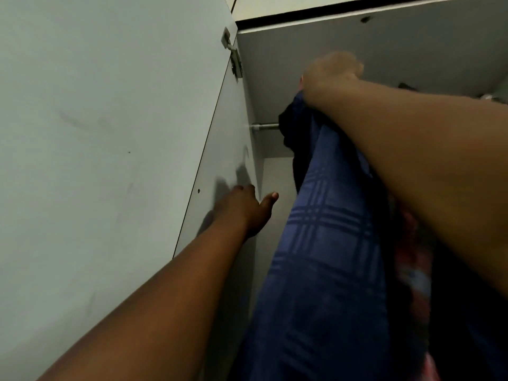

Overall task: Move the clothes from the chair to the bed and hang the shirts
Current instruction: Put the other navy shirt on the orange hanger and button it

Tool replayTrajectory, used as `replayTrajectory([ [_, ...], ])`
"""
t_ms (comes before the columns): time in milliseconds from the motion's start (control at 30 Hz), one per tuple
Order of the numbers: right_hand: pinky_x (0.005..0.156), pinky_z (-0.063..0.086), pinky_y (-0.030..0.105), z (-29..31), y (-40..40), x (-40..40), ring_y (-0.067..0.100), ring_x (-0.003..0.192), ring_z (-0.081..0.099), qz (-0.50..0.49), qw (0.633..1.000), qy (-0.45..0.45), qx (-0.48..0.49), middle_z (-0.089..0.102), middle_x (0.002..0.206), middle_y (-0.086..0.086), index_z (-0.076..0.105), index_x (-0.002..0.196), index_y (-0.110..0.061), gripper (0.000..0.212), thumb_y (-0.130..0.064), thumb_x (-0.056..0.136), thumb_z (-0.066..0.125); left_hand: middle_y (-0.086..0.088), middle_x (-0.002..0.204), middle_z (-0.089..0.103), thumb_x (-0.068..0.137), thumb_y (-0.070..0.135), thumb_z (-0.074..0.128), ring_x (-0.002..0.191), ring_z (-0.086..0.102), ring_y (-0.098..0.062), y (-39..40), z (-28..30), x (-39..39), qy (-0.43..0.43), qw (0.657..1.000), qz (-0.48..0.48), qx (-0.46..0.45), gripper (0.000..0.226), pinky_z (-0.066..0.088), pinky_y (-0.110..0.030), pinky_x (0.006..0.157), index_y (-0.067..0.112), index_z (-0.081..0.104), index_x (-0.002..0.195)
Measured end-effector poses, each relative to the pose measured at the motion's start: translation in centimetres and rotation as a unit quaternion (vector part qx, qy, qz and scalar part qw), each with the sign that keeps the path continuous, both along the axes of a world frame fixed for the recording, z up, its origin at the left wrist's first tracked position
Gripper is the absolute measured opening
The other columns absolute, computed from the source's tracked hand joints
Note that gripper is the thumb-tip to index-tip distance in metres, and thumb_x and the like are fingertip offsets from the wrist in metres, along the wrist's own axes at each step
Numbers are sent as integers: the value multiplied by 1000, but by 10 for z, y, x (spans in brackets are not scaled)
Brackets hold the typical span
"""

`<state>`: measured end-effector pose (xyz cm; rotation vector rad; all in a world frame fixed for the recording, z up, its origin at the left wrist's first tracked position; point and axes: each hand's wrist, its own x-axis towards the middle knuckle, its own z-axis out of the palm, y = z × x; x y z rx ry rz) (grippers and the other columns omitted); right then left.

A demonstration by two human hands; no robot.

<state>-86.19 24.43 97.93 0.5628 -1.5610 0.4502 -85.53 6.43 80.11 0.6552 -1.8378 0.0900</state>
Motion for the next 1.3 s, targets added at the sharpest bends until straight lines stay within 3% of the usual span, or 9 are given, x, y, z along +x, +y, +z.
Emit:
replayTrajectory([
  [33,98,43,48,-1,-12,-15,39,127,49,47,999,20,-7,51,139,18,56,133,-6,38,-17,96,54,-13,150,40,95,66,31,131,45,-35,-5,2,-4,1,1000,8,-4,73,42,-48,102,15,34,148],
  [233,90,47,45,4,-58,-84,39,119,56,50,998,-18,-32,59,131,19,60,125,-5,32,-10,96,48,-17,138,49,97,59,34,123,46,-37,-34,21,-17,-40,994,69,-69,67,36,-45,103,7,44,139],
  [367,81,50,47,1,-65,-119,42,114,58,48,998,-14,-45,61,126,21,58,122,-1,29,-5,95,47,-17,144,44,97,58,31,130,39,-37,-43,37,-30,-70,985,116,-104,67,26,-47,110,8,42,141],
  [533,82,49,49,7,-53,-157,44,115,57,39,998,4,-46,60,126,22,59,121,0,29,-4,95,46,-16,147,42,95,60,34,134,36,-36,-38,57,-56,-58,977,126,-165,68,23,-49,113,11,43,142],
  [700,71,44,41,16,-58,-178,42,112,59,19,1000,21,-11,61,123,21,60,118,0,26,-4,95,48,-15,157,28,95,61,37,144,26,-34,-21,77,-75,-51,962,146,-226,71,16,-49,118,13,36,148],
  [1100,91,47,44,37,-62,-209,39,121,54,-2,1000,24,3,56,133,21,57,128,-1,34,-5,97,45,-11,155,34,96,59,37,141,32,-31,-14,81,-93,-24,953,165,-253,66,23,-45,116,14,40,145],
  [1300,88,48,40,39,-65,-230,37,114,58,59,998,26,-2,60,125,21,61,121,-2,28,-11,97,49,-11,156,33,96,59,38,141,32,-30,-19,76,-96,-25,948,170,-268,66,24,-45,116,15,40,145],
])
